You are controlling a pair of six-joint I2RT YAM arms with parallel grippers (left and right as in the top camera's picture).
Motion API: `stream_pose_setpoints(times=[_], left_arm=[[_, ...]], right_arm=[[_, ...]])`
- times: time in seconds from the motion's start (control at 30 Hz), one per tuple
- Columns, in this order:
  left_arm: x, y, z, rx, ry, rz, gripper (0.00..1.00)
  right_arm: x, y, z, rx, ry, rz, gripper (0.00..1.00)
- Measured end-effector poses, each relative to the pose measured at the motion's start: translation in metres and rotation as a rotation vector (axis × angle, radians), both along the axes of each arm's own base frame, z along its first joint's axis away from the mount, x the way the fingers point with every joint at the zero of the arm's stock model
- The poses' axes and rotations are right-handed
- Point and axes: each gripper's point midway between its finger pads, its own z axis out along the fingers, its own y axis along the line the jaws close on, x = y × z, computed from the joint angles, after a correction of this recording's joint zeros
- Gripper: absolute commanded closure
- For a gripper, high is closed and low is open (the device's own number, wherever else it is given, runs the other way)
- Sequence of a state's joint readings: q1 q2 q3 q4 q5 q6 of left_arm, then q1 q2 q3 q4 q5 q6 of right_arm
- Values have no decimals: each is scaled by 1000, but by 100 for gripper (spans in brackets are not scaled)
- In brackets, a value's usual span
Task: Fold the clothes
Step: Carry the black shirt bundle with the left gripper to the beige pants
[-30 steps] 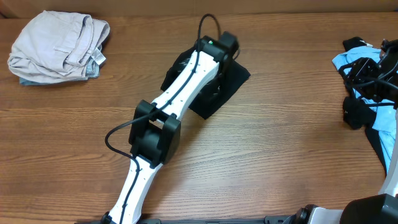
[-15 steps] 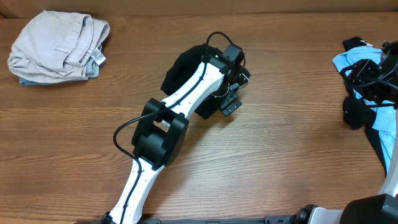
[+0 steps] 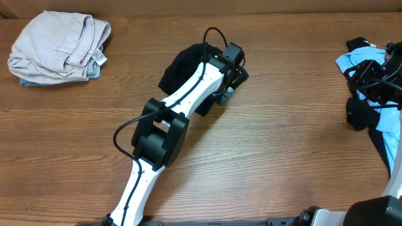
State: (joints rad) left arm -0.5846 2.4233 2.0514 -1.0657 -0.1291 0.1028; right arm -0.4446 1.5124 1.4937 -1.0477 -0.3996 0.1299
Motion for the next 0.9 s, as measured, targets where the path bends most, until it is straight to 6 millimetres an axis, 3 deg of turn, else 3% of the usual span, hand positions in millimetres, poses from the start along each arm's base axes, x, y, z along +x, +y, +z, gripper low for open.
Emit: stream_pose_setpoints(times=[0.1,0.17,0.37,0.47,0.57,0.67,0.9], left_arm=[[-9,18,11,47,58,38,96],[-6,30,35,60,76,69,96],[44,71,158,-61,-134,198,96],[64,111,219,-131,-287,284,96],[76,158,258,-168,-402,372,96],[84,210,278,-170,-476,464,96],[96,341,293,-99,-587,650,96]], right_arm=[[0,0,0,1,1,1,59],[0,0,0,1,0,0,59],[-1,0,0,2,3,0,58],[-1,1,-1,4,8,0,58],[-2,1,-1,4,9,0,58],[-2,1,-1,5,10,0,59],[-4,2,-2,9,18,0,59]])
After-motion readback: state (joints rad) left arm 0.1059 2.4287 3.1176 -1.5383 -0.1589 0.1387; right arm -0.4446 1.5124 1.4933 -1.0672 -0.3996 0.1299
